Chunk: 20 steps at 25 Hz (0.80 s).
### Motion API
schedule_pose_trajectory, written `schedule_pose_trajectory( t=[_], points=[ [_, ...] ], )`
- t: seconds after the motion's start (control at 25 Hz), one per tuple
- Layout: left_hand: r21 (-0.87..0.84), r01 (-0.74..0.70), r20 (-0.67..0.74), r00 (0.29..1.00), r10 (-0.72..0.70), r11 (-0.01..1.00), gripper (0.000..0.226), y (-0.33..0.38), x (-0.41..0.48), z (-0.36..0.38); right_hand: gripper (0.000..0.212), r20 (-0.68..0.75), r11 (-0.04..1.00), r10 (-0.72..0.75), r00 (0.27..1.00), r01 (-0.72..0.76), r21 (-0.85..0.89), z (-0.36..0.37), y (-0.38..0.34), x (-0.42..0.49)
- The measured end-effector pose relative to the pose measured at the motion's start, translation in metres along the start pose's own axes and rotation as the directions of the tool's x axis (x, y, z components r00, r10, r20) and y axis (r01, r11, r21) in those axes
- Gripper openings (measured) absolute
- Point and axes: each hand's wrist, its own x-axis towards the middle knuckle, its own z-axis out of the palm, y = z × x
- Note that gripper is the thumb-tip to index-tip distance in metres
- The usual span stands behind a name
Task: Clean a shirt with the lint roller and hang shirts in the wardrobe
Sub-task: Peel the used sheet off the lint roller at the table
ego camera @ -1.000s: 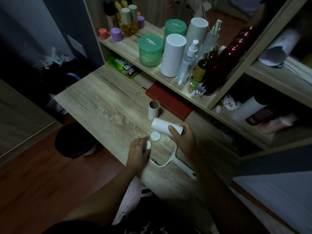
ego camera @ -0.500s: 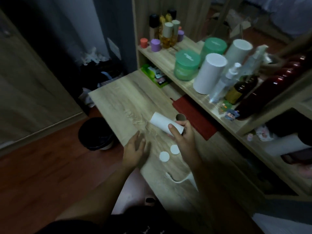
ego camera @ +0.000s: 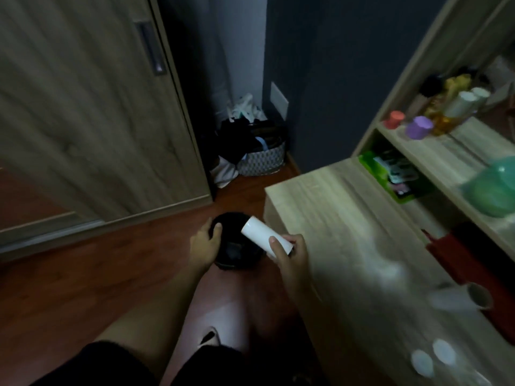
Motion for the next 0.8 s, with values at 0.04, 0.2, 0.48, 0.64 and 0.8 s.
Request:
schedule_pose_trajectory(
  t=[0.04,0.2,0.48,0.64,0.8],
  points=[
    [0.018,0.029,0.017,0.999,-0.03,0.999,0.049,-0.009,0.025,-0.011,0.017,-0.007,0.999,0.043,0.999,-0.043,-0.01,0.021,0.011,0.012],
    [0.13,0.089,0.125,0.987,-0.105,0.988,0.056,-0.042,0.128,-0.022,0.035,-0.085,0.984,0.152,0.985,-0.159,-0.081,0.081,0.059,0.073],
    [0.224,0.122,0.108,0.983,-0.149,0.967,0.057,-0.167,0.283,0.058,0.036,-0.117,0.921,0.359,0.926,-0.372,-0.118,0.108,0.223,0.217],
    [0.288,0.166,0.126,0.97,-0.209,0.943,0.061,-0.261,0.339,0.121,0.035,-0.072,0.859,0.439,0.896,-0.441,-0.26,0.117,0.325,0.274],
    [0.274,0.223,0.152,0.951,-0.271,0.936,0.07,-0.323,0.363,0.187,0.028,-0.015,0.808,0.453,0.891,-0.418,-0.414,0.125,0.403,0.306]
  ],
)
